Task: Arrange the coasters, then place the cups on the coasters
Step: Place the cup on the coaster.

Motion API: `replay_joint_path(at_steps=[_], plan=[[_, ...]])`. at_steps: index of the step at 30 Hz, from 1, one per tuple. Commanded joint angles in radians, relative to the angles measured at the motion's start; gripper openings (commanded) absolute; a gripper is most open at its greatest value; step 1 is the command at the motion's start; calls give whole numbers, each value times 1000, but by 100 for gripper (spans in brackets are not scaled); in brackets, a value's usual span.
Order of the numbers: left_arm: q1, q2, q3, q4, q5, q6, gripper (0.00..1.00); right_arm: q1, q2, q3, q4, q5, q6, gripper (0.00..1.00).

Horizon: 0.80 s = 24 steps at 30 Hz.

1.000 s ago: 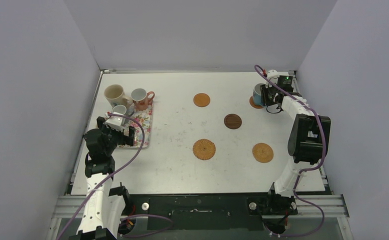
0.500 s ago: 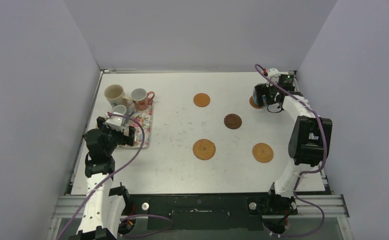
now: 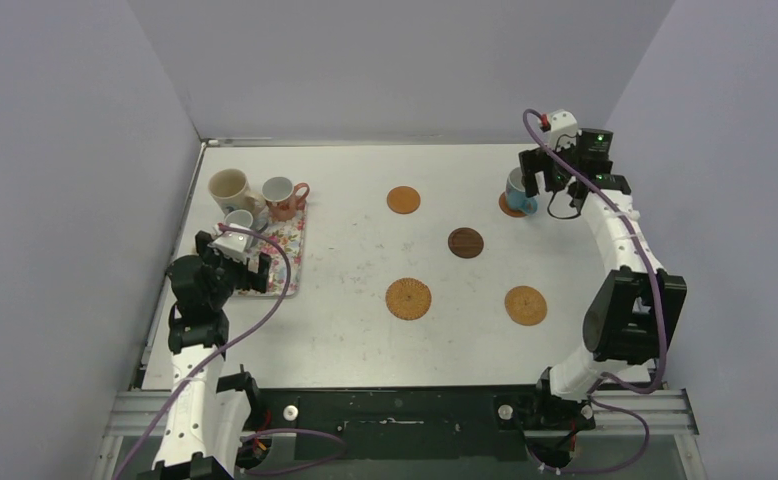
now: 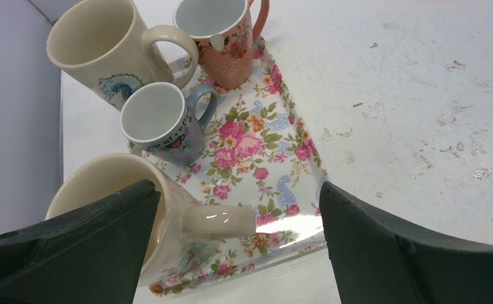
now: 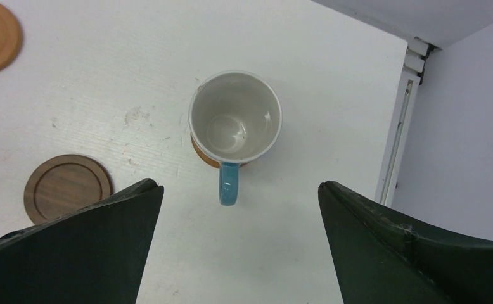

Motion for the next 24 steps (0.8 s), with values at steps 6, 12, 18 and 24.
replay_joint_path(at_steps=[6, 12, 18, 24], plan=[[-7, 138, 286, -121, 95, 153, 97, 24, -202, 5, -137, -78, -33, 100], [-135, 423, 536, -146, -20, 196, 97, 33, -371, -119, -172, -102, -71, 100], [-317, 728, 741, -141, -142, 282, 97, 40, -512, -242, -215, -165, -149, 100], [-372, 1037, 1012, -237, -155, 326, 97, 37, -579, -353, -239, -256, -253, 100]])
